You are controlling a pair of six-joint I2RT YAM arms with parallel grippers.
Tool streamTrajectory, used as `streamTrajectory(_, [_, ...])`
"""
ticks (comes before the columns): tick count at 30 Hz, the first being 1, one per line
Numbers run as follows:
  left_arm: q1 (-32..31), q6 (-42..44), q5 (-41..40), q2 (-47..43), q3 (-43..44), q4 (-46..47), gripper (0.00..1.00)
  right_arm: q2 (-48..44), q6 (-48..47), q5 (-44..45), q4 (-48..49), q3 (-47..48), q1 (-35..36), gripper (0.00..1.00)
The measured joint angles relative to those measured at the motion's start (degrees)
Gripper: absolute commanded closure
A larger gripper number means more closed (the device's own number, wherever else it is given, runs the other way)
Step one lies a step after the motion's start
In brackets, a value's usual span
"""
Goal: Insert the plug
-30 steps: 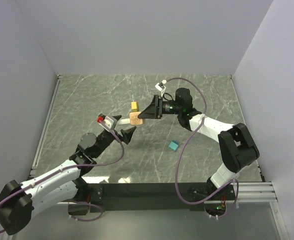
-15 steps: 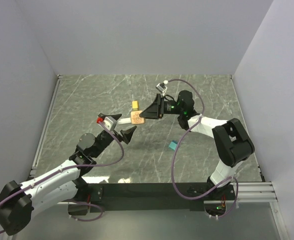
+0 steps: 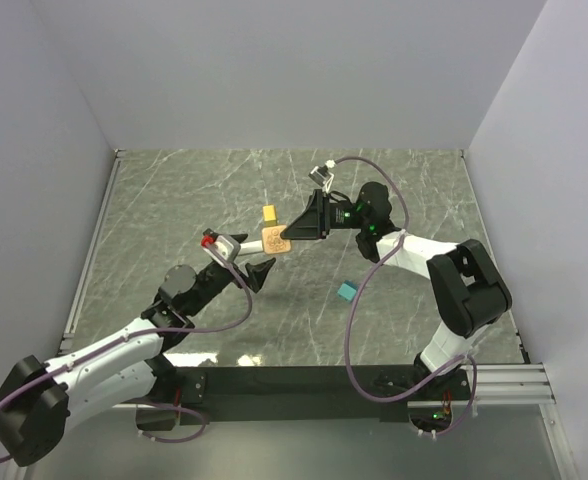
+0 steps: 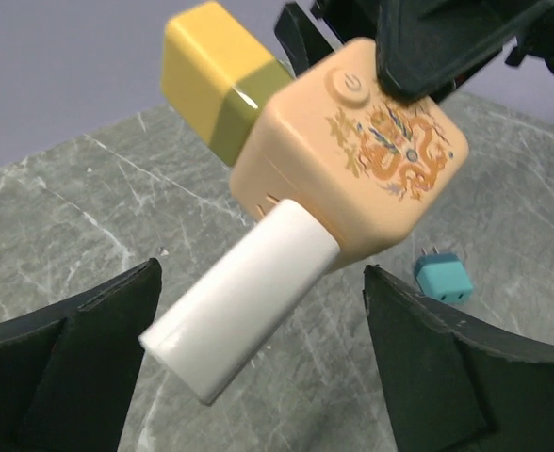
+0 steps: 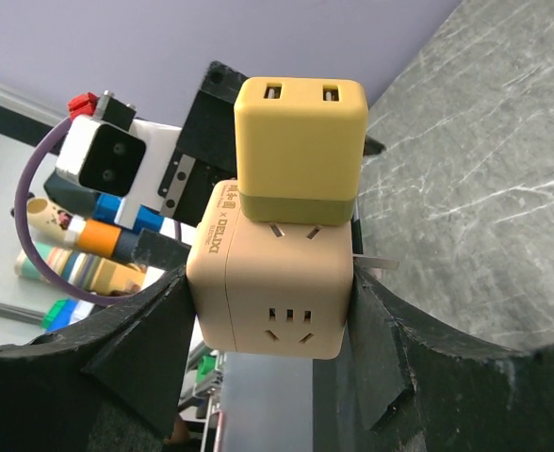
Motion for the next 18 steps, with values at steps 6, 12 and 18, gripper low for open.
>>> streamTrajectory(6, [0.1, 0.0, 2.8, 3.2, 0.0, -0.2, 0.31, -0.1, -2.2, -0.6, -2.5, 0.0, 0.0, 1.0])
streamTrajectory(12, [0.0, -0.1, 6.4, 4.1, 0.0, -0.3, 0.51, -0.1, -5.5, -0.6, -6.8, 0.0, 0.0, 0.99])
streamTrajectory(18, [-1.2, 2.2, 10.2, 6.4, 0.0, -0.7, 0.78, -0.4, -8.2, 1.2, -14.1, 0.3, 0.0, 0.96])
